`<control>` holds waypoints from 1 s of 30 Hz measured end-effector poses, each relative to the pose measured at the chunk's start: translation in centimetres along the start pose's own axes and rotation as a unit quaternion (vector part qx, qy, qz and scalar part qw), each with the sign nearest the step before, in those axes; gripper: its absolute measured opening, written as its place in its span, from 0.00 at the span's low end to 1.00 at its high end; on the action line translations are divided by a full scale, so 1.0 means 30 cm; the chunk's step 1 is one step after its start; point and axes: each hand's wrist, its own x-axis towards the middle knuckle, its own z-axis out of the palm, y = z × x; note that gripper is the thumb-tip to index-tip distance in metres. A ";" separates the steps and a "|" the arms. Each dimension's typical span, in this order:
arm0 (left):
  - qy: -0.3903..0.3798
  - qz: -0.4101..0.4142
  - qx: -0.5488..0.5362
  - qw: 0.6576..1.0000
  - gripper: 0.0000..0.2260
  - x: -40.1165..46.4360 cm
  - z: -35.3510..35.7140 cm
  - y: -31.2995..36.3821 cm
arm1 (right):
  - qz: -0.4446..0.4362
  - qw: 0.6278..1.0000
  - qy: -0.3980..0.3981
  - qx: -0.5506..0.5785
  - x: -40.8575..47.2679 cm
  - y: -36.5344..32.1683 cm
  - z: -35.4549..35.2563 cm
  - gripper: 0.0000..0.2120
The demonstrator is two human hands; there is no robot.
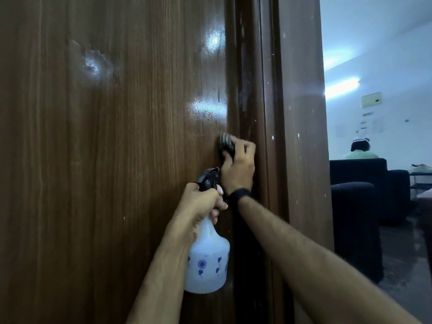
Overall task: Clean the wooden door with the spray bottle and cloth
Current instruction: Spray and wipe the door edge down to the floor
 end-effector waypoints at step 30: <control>-0.068 -0.057 0.052 0.995 0.13 0.027 -0.111 -0.130 | -0.101 0.994 -0.011 -0.037 -0.013 0.056 -0.009 0.16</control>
